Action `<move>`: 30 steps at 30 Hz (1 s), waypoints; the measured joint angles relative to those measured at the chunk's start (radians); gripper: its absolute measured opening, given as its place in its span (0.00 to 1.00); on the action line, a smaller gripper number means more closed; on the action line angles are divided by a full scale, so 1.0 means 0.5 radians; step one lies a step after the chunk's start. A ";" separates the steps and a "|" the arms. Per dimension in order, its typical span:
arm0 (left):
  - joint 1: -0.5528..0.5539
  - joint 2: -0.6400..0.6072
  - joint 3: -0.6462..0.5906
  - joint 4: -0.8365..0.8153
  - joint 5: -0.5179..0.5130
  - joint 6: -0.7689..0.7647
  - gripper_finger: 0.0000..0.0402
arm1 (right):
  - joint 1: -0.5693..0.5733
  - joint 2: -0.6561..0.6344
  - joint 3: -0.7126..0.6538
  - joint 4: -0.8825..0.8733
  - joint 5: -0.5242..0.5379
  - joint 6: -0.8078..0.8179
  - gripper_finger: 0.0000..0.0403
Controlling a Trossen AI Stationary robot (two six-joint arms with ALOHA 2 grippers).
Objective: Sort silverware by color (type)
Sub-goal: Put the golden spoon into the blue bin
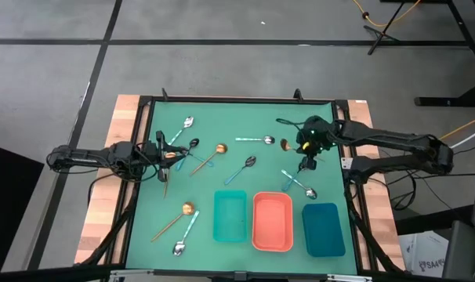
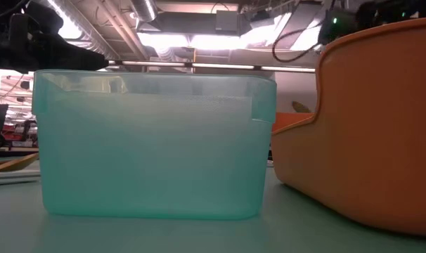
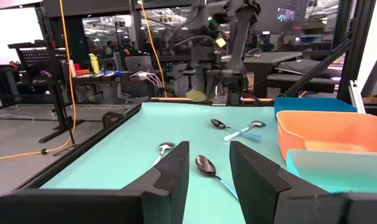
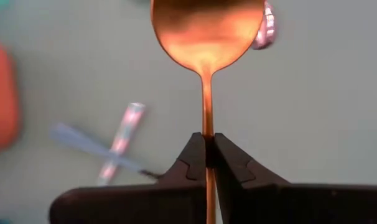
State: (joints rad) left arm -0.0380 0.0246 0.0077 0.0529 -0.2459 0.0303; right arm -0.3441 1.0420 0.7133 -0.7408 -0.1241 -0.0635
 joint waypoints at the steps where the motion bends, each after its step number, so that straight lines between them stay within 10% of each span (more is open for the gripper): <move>1: 0.000 0.000 0.000 0.000 0.000 0.000 0.27 | 0.058 0.000 0.039 -0.042 0.002 0.054 0.00; 14: 0.000 0.000 0.000 0.000 0.000 0.000 0.27 | 0.805 0.001 0.576 -0.403 0.196 0.939 0.00; 30: 0.000 0.000 0.000 0.000 0.000 0.000 0.27 | 1.632 0.002 0.624 -0.505 0.176 2.281 0.00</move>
State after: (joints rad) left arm -0.0380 0.0246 0.0078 0.0528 -0.2459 0.0303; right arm 0.4717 1.0428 1.0252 -0.9934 -0.0363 1.0770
